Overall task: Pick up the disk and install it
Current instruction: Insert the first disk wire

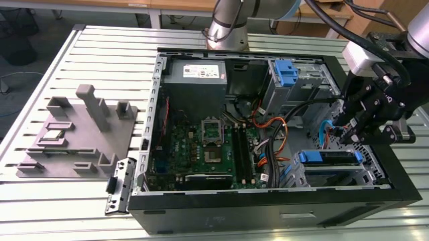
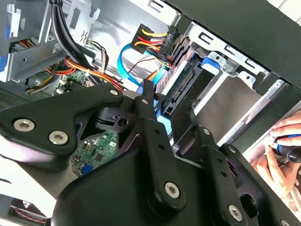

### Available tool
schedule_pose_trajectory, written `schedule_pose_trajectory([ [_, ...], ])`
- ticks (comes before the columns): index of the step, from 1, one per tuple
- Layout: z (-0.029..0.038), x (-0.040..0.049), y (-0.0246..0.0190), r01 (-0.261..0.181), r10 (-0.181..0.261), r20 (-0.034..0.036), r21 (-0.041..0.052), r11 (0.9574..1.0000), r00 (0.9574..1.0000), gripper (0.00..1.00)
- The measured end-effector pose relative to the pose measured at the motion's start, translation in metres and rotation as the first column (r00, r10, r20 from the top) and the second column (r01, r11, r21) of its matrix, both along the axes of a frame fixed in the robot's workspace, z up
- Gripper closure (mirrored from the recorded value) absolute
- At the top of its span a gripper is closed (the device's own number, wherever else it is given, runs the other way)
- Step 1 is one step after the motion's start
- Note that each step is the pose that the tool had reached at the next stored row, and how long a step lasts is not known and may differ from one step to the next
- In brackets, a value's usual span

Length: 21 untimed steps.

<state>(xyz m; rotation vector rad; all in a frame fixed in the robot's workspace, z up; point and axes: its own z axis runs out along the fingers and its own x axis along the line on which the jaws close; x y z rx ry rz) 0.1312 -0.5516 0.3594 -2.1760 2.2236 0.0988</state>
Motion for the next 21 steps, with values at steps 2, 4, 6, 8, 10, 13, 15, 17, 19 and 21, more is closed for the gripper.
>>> schedule_pose_trajectory([
  [2,-0.0004,0.0,-0.0002,0.0,0.0,-0.0002,-0.0002,1.0,1.0,0.58],
  [4,-0.0005,0.0,-0.0002,0.0,0.0,-0.0002,-0.0001,1.0,1.0,0.58],
  [6,-0.0005,0.0,-0.0002,0.0,0.0,-0.0002,-0.0001,1.0,1.0,0.58],
  [8,-0.0006,0.0,-0.0003,0.0,0.0,-0.0002,0.0,1.0,1.0,0.58],
  [10,-0.0006,0.0,-0.0003,0.0,0.0,-0.0002,0.0,1.0,1.0,0.58],
  [13,-0.0006,0.0,-0.0003,0.0,0.0,-0.0002,-0.0001,1.0,1.0,0.58],
  [15,-0.0006,0.0,-0.0004,0.0,0.0,-0.0002,0.0,1.0,1.0,0.59],
  [17,-0.0006,0.0,-0.0004,0.0,0.0,-0.0002,-0.0001,1.0,1.0,0.65],
  [19,-0.0006,0.0,-0.0004,0.0,0.0,-0.0002,0.0,1.0,1.0,0.72],
  [21,-0.0006,0.0,-0.0004,0.0,0.0,-0.0002,0.0,1.0,1.0,0.72],
])
